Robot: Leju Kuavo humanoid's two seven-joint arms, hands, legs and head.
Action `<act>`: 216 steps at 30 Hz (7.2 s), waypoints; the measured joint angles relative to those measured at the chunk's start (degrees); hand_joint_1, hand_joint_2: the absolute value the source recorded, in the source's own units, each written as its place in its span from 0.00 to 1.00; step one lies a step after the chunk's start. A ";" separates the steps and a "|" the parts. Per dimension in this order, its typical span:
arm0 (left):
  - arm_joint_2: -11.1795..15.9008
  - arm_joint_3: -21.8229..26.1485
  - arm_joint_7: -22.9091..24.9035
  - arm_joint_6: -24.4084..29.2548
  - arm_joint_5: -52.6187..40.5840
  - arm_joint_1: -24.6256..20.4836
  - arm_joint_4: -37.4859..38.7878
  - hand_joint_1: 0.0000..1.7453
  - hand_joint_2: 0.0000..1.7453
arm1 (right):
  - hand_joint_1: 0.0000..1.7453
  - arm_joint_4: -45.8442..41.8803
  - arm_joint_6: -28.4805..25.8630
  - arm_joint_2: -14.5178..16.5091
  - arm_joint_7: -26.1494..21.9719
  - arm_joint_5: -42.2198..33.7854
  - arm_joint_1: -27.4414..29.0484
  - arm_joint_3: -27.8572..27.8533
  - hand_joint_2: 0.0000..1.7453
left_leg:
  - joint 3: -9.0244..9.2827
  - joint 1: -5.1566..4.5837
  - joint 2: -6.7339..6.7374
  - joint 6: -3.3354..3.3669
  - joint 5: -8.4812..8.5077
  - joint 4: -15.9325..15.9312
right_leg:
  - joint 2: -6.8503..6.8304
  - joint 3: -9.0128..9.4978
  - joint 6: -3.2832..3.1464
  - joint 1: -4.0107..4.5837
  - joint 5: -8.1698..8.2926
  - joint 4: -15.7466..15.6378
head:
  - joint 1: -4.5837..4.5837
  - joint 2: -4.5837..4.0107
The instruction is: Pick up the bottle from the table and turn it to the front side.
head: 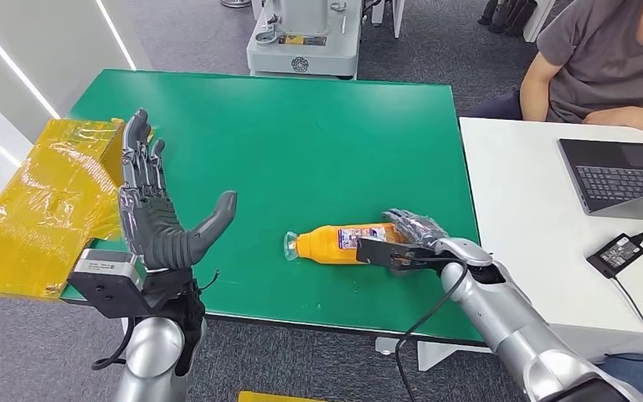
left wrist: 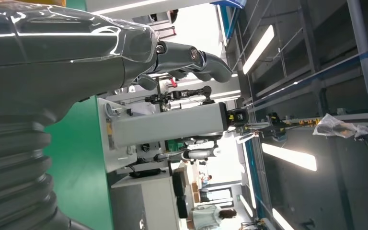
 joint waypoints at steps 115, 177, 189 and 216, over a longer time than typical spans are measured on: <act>-0.84 -1.07 -6.98 -20.96 15.79 -1.63 4.98 0.00 1.00 | 0.98 -19.28 -32.44 16.96 -26.43 -10.77 10.75 -1.97 1.00 | -0.02 0.01 0.01 0.03 -0.02 0.01 | 0.00 0.01 0.01 0.02 -0.01 -0.01 | 0.00 0.00; -0.88 1.62 -7.29 -7.12 19.68 2.43 4.23 1.00 1.00 | 0.99 -15.70 -22.55 17.38 -19.40 -9.05 8.81 5.37 1.00 | -0.02 0.01 0.02 0.03 -0.03 0.03 | 0.01 0.00 0.01 0.02 -0.01 -0.03 | 0.01 0.00; -0.70 1.67 -7.29 -8.28 19.52 2.61 4.23 1.00 1.00 | 0.46 -16.23 -24.39 17.35 -17.48 -6.04 9.85 5.31 1.00 | -0.02 0.01 0.03 0.03 -0.03 0.05 | 0.03 -0.01 0.01 0.02 -0.01 -0.04 | 0.01 0.00; -0.61 1.94 -6.90 -4.63 19.39 1.63 2.90 1.00 1.00 | 0.00 -50.91 -46.93 16.86 -27.82 -37.44 26.07 -2.24 1.00 | -0.06 0.00 0.01 0.07 -0.05 0.06 | 0.01 0.01 0.02 0.01 -0.03 -0.05 | 0.01 0.00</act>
